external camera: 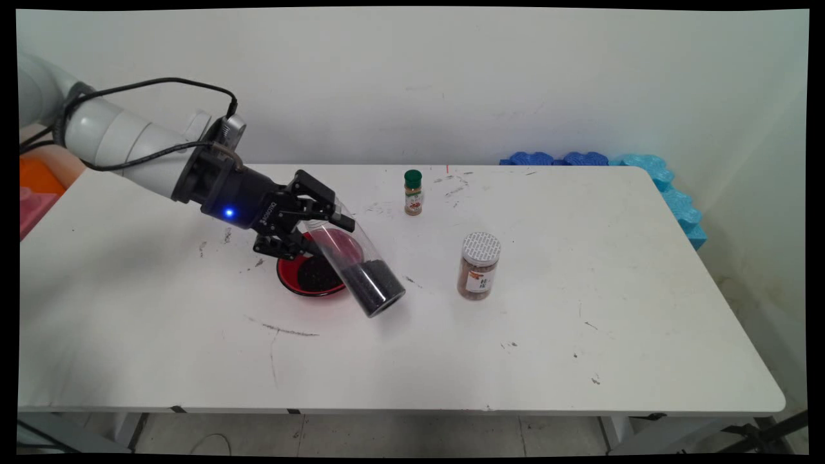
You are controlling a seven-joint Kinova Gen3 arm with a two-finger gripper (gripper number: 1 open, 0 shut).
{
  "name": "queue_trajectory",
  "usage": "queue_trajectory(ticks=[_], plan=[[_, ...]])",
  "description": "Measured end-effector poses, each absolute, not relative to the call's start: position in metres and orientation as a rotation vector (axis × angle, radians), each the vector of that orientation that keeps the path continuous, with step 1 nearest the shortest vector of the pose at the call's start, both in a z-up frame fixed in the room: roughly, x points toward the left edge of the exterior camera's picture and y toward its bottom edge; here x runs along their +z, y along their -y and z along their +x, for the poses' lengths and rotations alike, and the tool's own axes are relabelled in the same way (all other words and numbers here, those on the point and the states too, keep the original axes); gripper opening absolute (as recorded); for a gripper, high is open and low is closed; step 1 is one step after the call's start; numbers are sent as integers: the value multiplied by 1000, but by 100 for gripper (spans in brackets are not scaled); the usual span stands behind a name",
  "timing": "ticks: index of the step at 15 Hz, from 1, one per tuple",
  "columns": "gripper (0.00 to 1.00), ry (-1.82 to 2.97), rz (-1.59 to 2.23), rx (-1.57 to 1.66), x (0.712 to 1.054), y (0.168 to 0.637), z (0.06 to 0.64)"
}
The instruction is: Pour the black seasoning powder in the red bowl
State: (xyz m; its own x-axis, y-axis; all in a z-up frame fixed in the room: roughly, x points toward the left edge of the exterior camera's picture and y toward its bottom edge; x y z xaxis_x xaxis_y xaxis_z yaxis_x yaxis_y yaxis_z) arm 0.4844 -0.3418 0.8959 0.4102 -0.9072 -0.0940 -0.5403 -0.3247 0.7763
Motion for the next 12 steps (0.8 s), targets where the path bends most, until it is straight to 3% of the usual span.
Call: queue_trajectory(ticks=[12], plan=[[0,897,2170,-888,886,342,488]])
